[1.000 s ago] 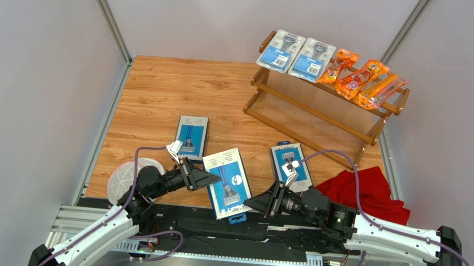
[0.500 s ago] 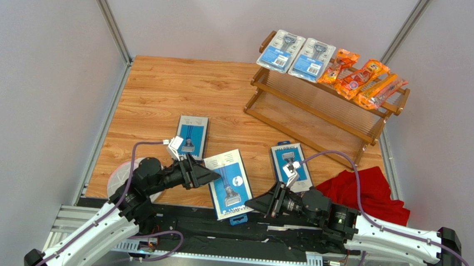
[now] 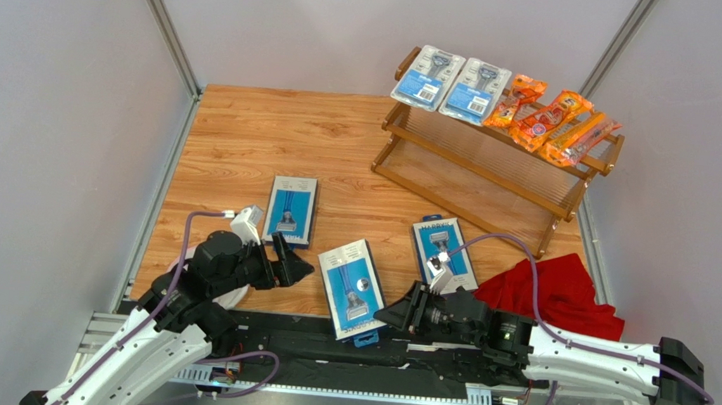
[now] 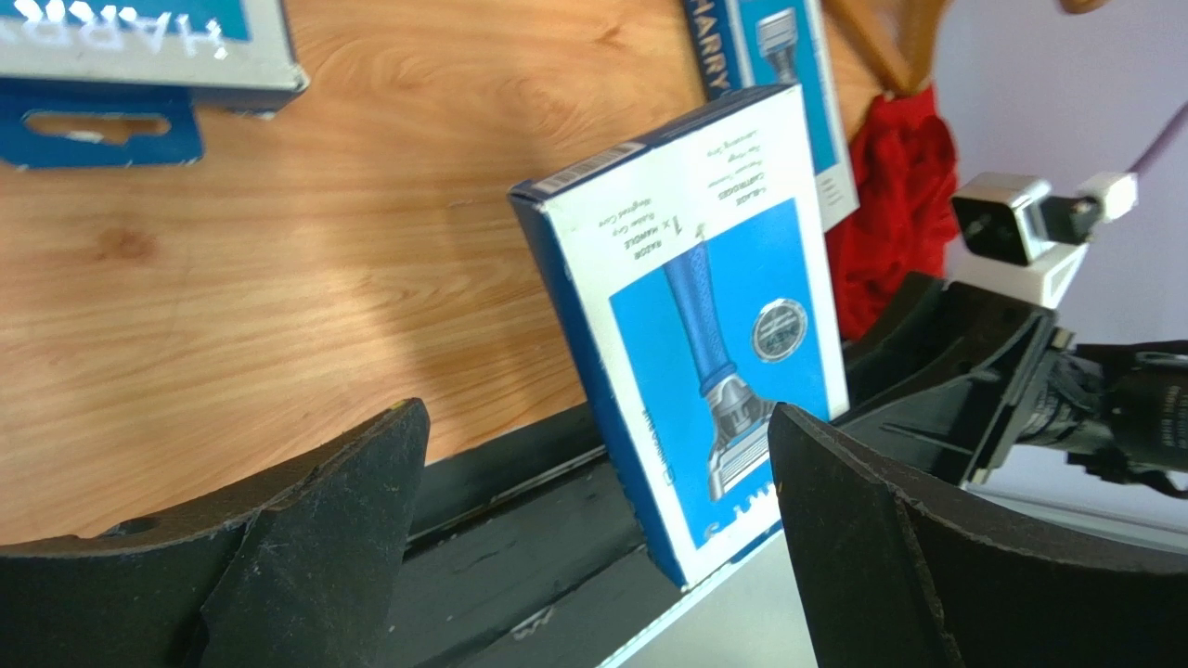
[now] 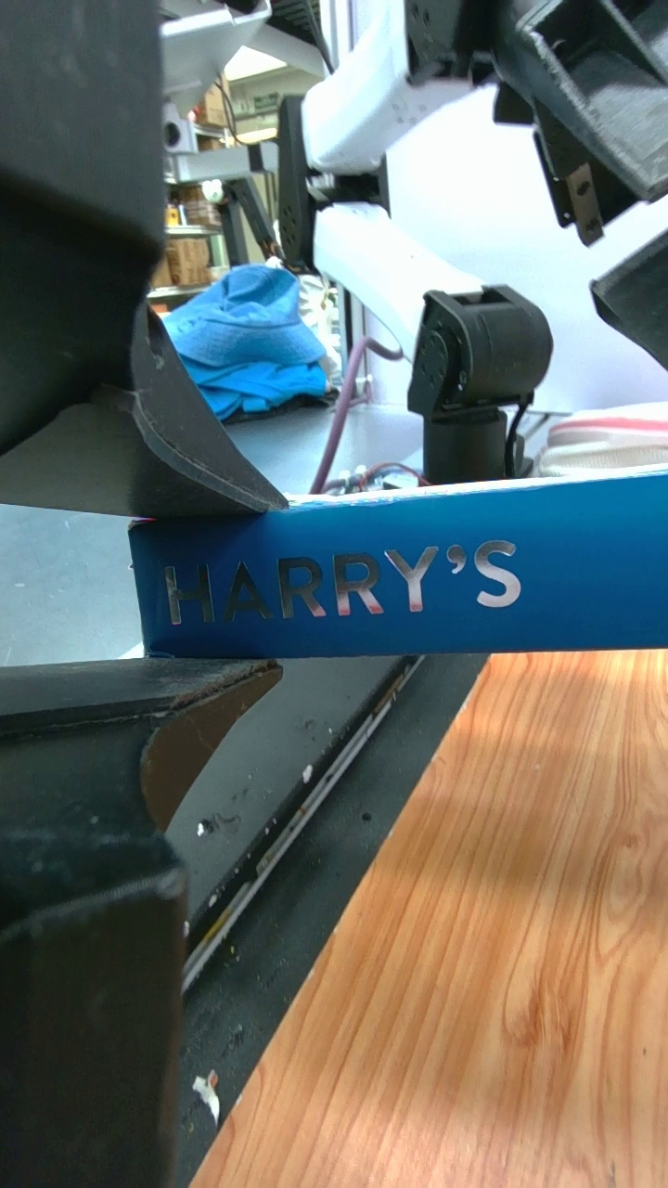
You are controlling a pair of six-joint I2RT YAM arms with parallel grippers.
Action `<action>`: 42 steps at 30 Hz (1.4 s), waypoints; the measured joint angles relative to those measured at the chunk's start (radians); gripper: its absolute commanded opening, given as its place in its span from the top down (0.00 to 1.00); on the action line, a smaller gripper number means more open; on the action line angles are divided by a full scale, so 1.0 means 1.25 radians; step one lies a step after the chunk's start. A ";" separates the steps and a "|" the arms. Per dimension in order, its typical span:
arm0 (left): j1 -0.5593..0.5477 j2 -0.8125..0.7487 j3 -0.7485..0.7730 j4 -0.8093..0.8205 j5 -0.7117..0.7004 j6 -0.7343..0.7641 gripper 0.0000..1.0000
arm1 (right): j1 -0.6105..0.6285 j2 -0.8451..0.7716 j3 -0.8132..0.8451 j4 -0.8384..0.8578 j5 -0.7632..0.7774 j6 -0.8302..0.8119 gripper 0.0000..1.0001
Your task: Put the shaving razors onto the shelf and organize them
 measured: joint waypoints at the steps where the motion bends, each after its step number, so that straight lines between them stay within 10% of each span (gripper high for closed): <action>1: 0.000 0.000 0.000 -0.010 -0.003 0.002 0.01 | 0.000 0.014 0.000 0.009 -0.001 -0.002 1.00; 24: 0.000 -0.034 0.008 -0.064 -0.020 0.006 0.01 | -0.132 0.611 0.122 0.581 -0.244 0.009 1.00; 42: 0.000 -0.074 0.042 -0.101 -0.034 0.006 0.01 | -0.421 0.681 0.226 0.725 -0.284 0.062 1.00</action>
